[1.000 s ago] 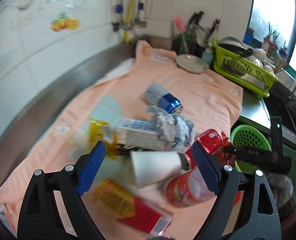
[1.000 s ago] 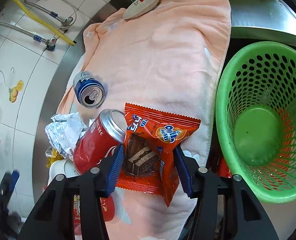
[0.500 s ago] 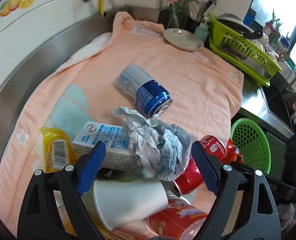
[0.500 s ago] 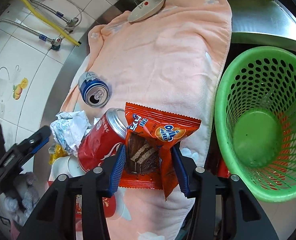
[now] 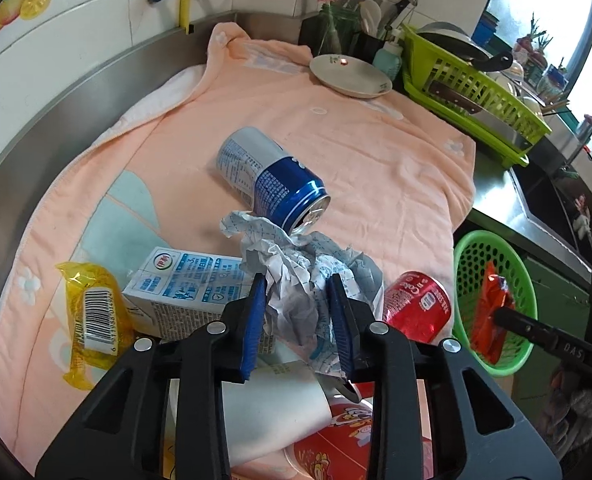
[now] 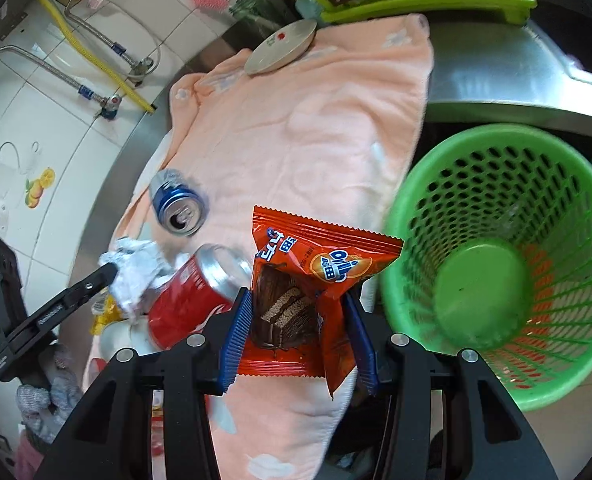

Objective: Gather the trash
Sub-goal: 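Drop the snack wrapper into the green basket with the right gripper while the left gripper carries foil there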

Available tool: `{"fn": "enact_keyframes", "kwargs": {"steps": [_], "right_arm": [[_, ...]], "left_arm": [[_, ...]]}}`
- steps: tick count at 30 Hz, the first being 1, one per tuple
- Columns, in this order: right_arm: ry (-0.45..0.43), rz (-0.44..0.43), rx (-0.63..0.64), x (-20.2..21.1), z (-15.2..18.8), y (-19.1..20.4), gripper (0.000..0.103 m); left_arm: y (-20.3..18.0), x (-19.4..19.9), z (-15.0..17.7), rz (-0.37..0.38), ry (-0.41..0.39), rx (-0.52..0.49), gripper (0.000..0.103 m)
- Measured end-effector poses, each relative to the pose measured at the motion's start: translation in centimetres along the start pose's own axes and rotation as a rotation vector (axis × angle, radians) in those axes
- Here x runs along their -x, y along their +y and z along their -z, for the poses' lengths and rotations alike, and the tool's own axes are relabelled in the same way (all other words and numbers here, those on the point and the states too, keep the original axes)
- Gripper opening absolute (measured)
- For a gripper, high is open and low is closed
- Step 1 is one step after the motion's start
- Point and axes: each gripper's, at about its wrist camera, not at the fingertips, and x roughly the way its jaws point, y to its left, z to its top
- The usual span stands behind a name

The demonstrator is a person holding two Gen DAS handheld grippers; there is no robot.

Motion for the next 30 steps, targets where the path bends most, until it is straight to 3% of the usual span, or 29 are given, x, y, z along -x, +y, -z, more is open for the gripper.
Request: {"fn": "enact_keyframes", "kwargs": {"steps": [9, 14, 16, 30], "right_arm": [[-0.057, 0.176, 0.013, 2.0, -0.8, -4.2, 0.046], [-0.069, 0.240, -0.011, 2.9, -1.1, -7.2, 0.055], [-0.080, 0.253, -0.019, 3.4, -1.1, -8.2, 0.063], [-0.161, 0.296, 0.018, 10.2, 1.7, -10.9, 0.079]], "left_arm": [[-0.8, 4.5, -0.9, 0.042, -0.099, 0.005, 0.028], [-3.7, 6.6, -1.2, 0.089, -0.141, -0.039, 0.028], [-5.1, 6.9, -1.2, 0.107, -0.144, -0.061, 0.028], [-16.9, 4.5, 1.0, 0.214, -0.092, -0.215, 0.028]]}}
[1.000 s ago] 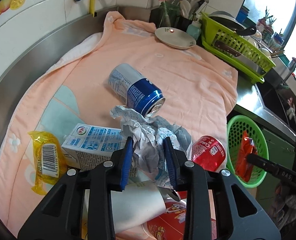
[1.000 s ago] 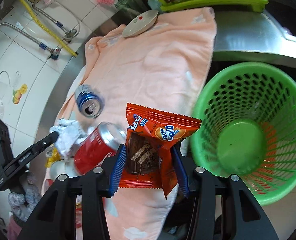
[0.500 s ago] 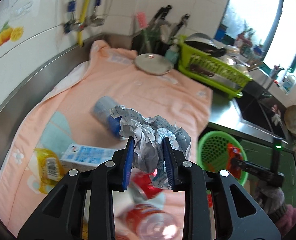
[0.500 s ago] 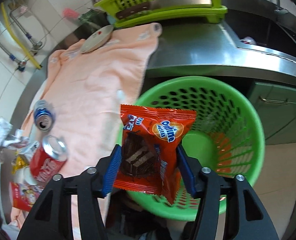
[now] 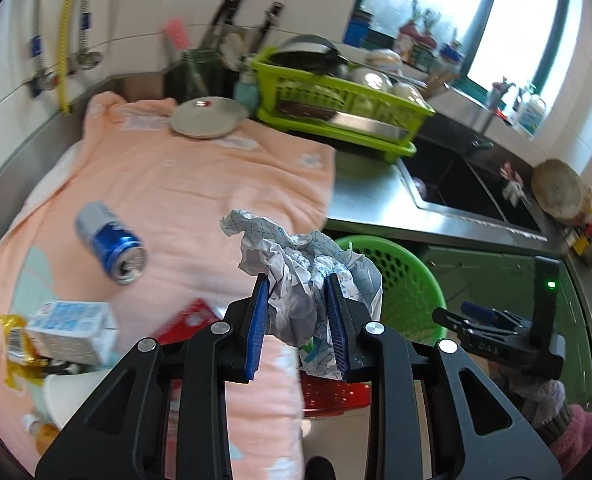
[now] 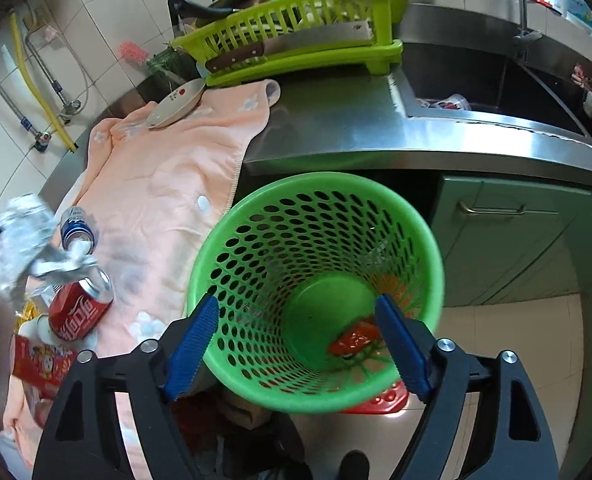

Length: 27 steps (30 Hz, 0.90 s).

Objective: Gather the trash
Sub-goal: 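Drop the snack wrapper into the green basket with the right gripper while the left gripper carries foil there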

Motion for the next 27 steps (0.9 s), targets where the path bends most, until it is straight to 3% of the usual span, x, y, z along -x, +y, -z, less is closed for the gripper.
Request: {"fn": "enact_keyframes", "kwargs": {"steps": [11, 16, 17, 19, 21, 27], "right_arm": [[-0.045, 0.012, 0.025, 4.1, 2.4, -3.1, 0.082], [-0.037, 0.003, 0.004, 4.8, 3.5, -4.7, 0.082], [-0.036, 0.004, 0.003, 4.9, 3.7, -4.9, 0.082], [-0.029, 0.006, 0.004, 5.0, 4.1, -5.3, 0.082], [-0.028, 0.016, 0.011, 5.1, 4.4, -5.6, 0.082], [-0.026, -0.003, 0.016, 5.4, 5.0, -5.6, 0.082]], "left_arm": [[-6.5, -8.0, 1.5, 0.023, 0.125, -0.027, 0.029], [-8.0, -11.2, 2.1, 0.038, 0.173, -0.014, 0.034], [-8.3, -11.7, 2.3, 0.029, 0.178, -0.014, 0.039], [-8.7, -12.3, 2.4, 0.036, 0.183, -0.005, 0.045], [-9.2, -12.4, 2.6, 0.032, 0.180, -0.005, 0.057], [-8.8, -10.6, 2.8, 0.027, 0.148, 0.015, 0.057]]}}
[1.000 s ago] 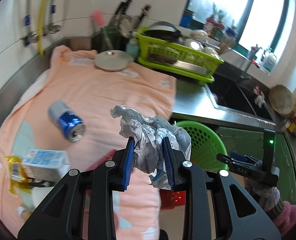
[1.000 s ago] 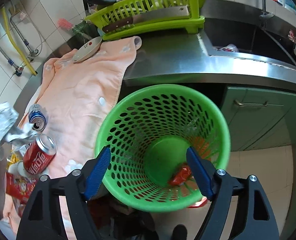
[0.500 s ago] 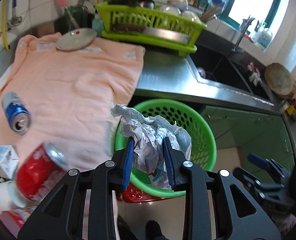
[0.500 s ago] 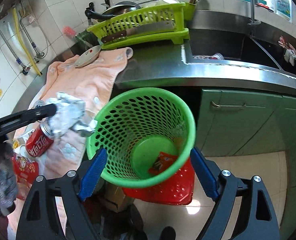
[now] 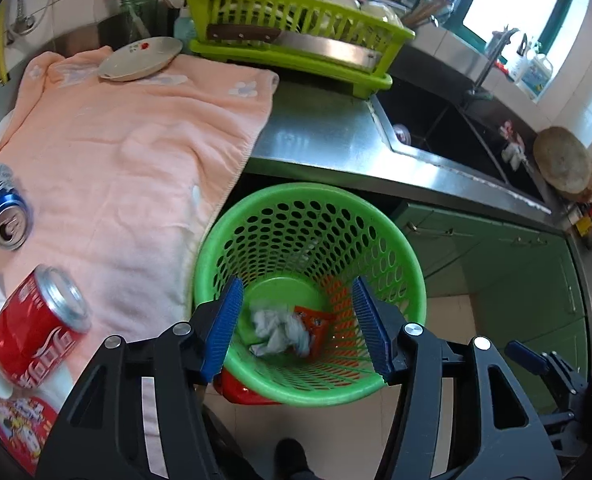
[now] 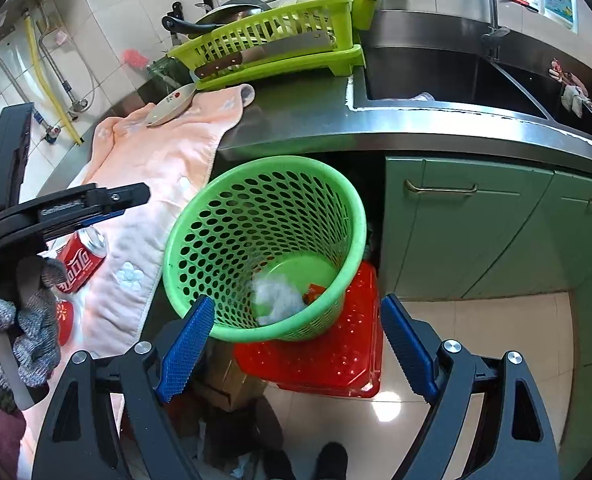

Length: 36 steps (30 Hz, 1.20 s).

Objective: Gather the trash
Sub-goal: 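Drop the snack wrapper into the green basket with the right gripper while the left gripper carries foil there, then release the crumpled foil into the green basket with the left gripper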

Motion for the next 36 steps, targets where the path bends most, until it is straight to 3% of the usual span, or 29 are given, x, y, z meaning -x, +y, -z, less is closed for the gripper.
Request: {"fn": "enact_keyframes", "kwargs": {"steps": [13, 24, 29, 32, 36], "right_arm": [[0.001, -0.107, 0.084, 0.1, 0.4, 5.7, 0.082], [0.024, -0.221, 0.209, -0.2, 1.1, 12.9, 0.082], [0.039, -0.266, 0.260, -0.6, 1.5, 15.9, 0.082], [0.049, -0.282, 0.289, -0.8, 1.7, 17.4, 0.082], [0.058, -0.305, 0.328, -1.0, 2.1, 19.4, 0.082]], "left_arm": [[5.2, 11.5, 4.6, -0.094, -0.163, 0.086, 0.057], [14.9, 21.6, 12.6, -0.365, -0.259, 0.255, 0.057], [18.9, 24.4, 16.8, -0.443, -0.247, 0.306, 0.058], [21.3, 25.5, 19.5, -0.498, -0.222, 0.328, 0.065], [24.2, 26.1, 23.0, -0.532, -0.179, 0.365, 0.067]]}}
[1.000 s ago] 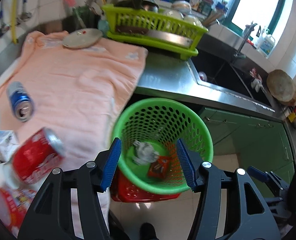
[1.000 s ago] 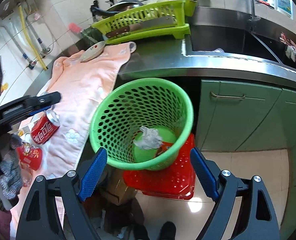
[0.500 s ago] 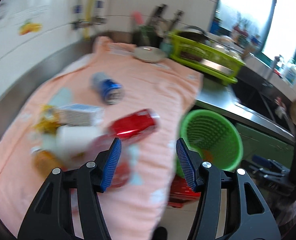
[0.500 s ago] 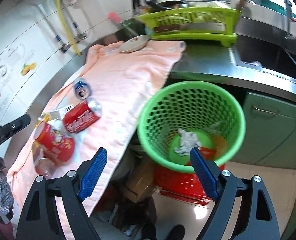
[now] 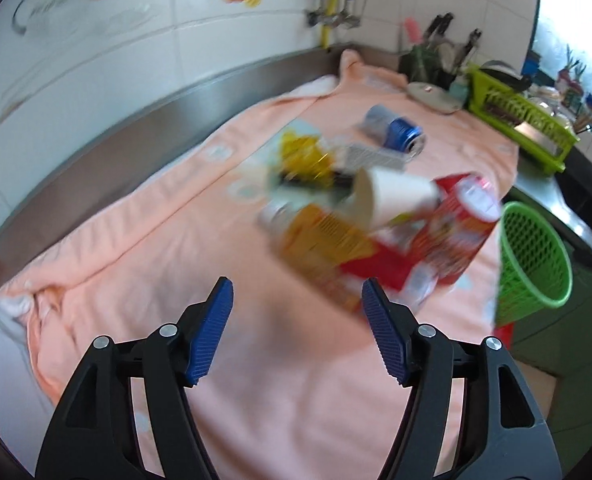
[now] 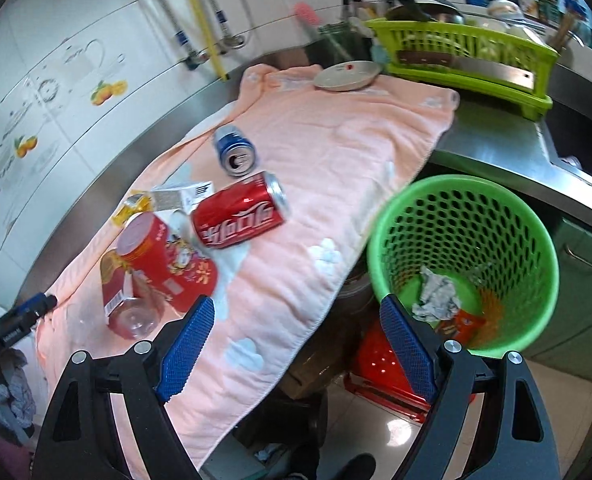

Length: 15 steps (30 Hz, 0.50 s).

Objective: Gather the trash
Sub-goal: 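Release the crumpled foil into the green basket with the left gripper, then grasp the red plastic cup with the right gripper while the left gripper grasps the clear plastic cup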

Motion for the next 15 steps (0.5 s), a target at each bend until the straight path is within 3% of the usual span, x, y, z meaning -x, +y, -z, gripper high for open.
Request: {"fn": "enact_keyframes", "kwargs": {"steps": [2, 7, 15], "right_arm": [[0.002, -0.008, 0.017, -0.3, -0.2, 0.8, 0.082], [0.013, -0.026, 0.047, -1.1, -0.6, 2.3, 0.082], [0.016, -0.039, 0.081, -2.0, -1.5, 4.2, 0.082]], "left_arm": [[1.8, -0.9, 1.0, -0.040, 0.028, 0.016, 0.067], [4.4, -2.9, 2.6, -0.055, 0.088, 0.040, 0.068], [5.8, -6.0, 4.0, -0.083, 0.152, 0.035, 0.068]]}}
